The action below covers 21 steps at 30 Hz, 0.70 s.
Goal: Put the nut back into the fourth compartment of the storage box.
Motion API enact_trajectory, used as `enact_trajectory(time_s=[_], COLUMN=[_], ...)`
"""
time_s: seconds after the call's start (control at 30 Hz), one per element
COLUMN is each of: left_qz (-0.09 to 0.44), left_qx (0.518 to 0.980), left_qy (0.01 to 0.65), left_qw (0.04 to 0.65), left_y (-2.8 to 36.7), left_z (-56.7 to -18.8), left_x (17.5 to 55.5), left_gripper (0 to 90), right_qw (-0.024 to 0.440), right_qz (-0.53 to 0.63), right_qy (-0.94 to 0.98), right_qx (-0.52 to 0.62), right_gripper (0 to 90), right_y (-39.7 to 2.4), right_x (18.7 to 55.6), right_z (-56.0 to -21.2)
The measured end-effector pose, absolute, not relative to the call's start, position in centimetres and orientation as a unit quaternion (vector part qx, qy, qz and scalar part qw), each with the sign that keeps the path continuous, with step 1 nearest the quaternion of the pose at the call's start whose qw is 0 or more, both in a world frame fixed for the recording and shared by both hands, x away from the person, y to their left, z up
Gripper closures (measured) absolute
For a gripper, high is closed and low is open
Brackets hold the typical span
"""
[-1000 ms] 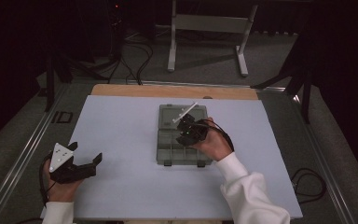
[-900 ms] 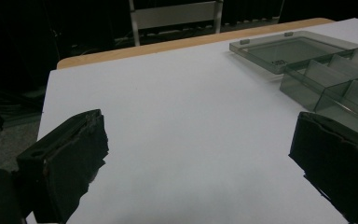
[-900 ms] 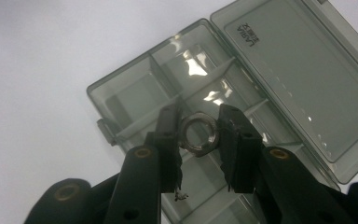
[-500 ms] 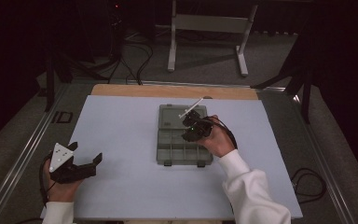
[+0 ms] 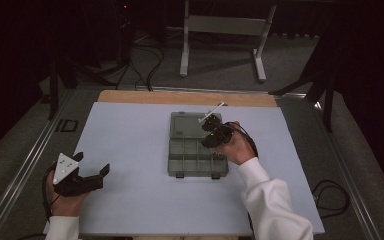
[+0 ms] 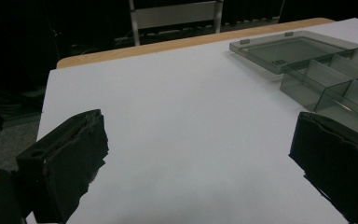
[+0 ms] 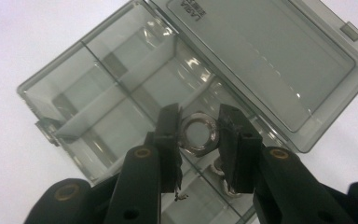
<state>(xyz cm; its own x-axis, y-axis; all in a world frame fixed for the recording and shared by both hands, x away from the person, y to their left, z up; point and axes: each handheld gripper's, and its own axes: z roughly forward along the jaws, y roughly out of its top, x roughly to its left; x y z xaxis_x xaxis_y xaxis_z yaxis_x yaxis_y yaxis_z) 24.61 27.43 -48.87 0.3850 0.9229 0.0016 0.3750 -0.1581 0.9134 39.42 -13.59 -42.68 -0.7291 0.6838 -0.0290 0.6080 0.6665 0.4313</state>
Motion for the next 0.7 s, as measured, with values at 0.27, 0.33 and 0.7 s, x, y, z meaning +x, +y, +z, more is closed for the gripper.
enact_trajectory(time_s=[0.27, 0.33, 0.7], left_qz=[0.303, 0.303, 0.304], left_qx=[0.698, 0.697, 0.697], left_qy=[0.465, 0.465, 0.465], left_qw=[0.453, 0.453, 0.453], left_y=[27.5, 27.5, 27.5], left_z=[-48.9, -48.8, -48.8], left_x=[24.6, 24.6, 24.6], left_gripper=[3.8, 3.8, 3.8], right_qw=[0.096, 0.097, 0.095], right_qz=[0.191, 0.191, 0.181], right_qy=[0.903, 0.903, 0.898], right_qx=[0.374, 0.373, 0.389], right_gripper=[70.4, 70.4, 70.4], right_y=[-14.5, -14.6, -15.4], right_x=[40.1, 40.2, 40.9], right_z=[-42.9, -42.9, -43.4])
